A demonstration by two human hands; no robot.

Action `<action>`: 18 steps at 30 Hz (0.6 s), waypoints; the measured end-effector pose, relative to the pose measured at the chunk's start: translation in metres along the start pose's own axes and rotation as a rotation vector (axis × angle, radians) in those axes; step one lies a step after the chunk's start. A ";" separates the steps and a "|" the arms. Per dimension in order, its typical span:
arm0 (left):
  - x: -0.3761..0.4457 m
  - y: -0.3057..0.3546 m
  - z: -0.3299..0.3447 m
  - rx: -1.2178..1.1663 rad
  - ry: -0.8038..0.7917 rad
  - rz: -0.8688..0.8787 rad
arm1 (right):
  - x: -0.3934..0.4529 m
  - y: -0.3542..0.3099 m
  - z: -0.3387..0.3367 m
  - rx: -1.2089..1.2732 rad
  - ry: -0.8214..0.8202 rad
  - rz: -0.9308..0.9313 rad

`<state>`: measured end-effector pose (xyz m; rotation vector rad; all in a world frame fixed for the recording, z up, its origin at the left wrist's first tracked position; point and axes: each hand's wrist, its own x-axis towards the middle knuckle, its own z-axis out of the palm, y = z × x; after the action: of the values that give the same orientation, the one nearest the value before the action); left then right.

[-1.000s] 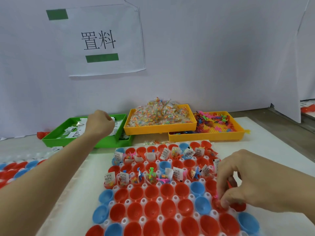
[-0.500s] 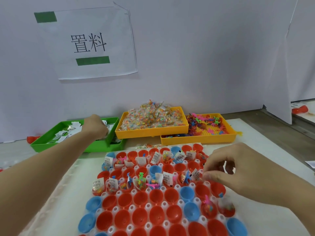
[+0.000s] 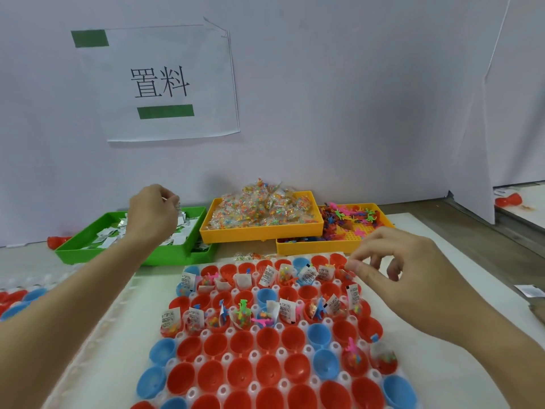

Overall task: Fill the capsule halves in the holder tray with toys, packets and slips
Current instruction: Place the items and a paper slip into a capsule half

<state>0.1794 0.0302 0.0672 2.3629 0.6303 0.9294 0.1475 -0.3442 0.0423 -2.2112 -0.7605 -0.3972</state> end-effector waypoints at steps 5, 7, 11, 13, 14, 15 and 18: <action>-0.070 0.044 -0.026 -0.364 -0.121 0.099 | -0.001 -0.010 0.005 0.083 0.006 -0.013; -0.102 0.063 -0.031 -0.509 -0.265 0.163 | -0.002 -0.016 0.008 0.171 -0.021 -0.011; -0.139 0.090 -0.020 -0.636 -0.478 0.252 | -0.004 -0.022 0.014 0.355 -0.090 0.050; -0.147 0.100 -0.012 -0.675 -0.550 0.266 | -0.003 -0.024 0.016 0.412 -0.113 0.079; -0.150 0.103 -0.009 -0.679 -0.567 0.282 | -0.003 -0.024 0.017 0.439 -0.119 0.087; -0.152 0.105 -0.006 -0.678 -0.573 0.298 | -0.003 -0.025 0.018 0.476 -0.118 0.089; -0.158 0.106 -0.003 -0.687 -0.581 0.313 | -0.004 -0.027 0.019 0.578 -0.075 0.094</action>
<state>0.0980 -0.1418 0.0586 1.9560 -0.2637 0.4222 0.1283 -0.3169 0.0423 -1.7123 -0.7008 -0.0343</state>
